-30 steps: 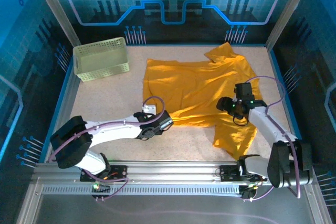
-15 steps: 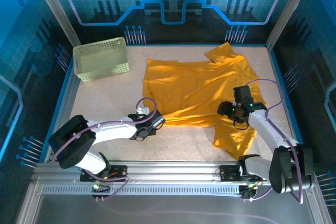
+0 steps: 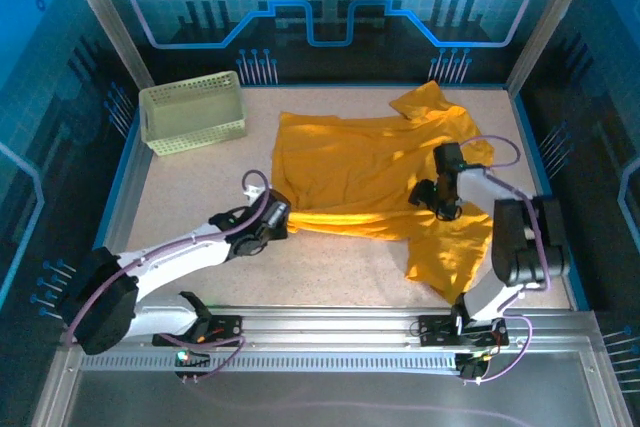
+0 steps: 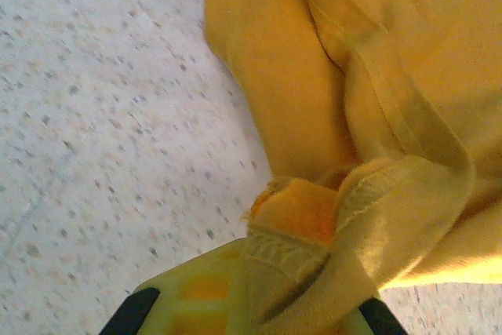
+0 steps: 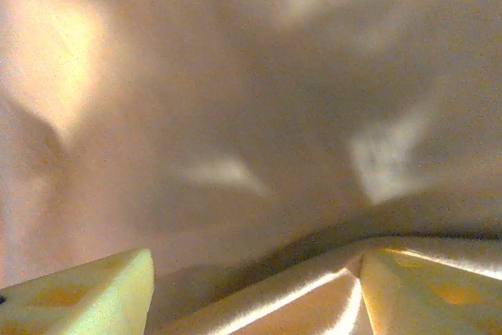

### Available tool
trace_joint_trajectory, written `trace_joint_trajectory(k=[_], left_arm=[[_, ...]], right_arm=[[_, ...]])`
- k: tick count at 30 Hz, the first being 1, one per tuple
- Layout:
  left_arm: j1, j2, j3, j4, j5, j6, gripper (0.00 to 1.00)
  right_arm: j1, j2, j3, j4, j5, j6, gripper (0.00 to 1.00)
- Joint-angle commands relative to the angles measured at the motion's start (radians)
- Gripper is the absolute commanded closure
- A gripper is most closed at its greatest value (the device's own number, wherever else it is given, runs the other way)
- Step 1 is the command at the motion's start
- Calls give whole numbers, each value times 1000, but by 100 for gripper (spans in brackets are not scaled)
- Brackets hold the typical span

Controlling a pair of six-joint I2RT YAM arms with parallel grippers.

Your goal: Fold the inside-out t-shirt

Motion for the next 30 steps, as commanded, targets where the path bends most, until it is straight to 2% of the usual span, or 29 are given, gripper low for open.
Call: trace_joint_trajectory(k=[1,3,6,9,11,14,18,21,24,30], left_arm=[[73,24,33,48,73,78,100],[118,97,92,38,83,103,100],[207,205,177,34,155,103,99],[276,306,267,-1,181,90,96],[306,375,336,-45,157,95,96],[339,436,382,-44,139,97,96],[373,471,407,-28,152,86,97],[390,479,427,-34,145,92,96],[410,485,442,-42,138,96,96],[448,492,453,-42,146,90,97]], right_arm=[[-2,148,180,-12,-18,-18,30],[3,233,295,-38,-31,-26,30],[6,307,448,-75,-34,-55,29],[21,251,514,-158,36,-98,29],[41,137,454,-192,91,-115,29],[73,-45,273,-216,122,-106,29],[80,-271,-9,-215,167,-26,31],[70,-391,-165,-206,157,36,36],[78,-455,-248,-196,124,102,41],[155,-454,-337,-192,122,201,44]])
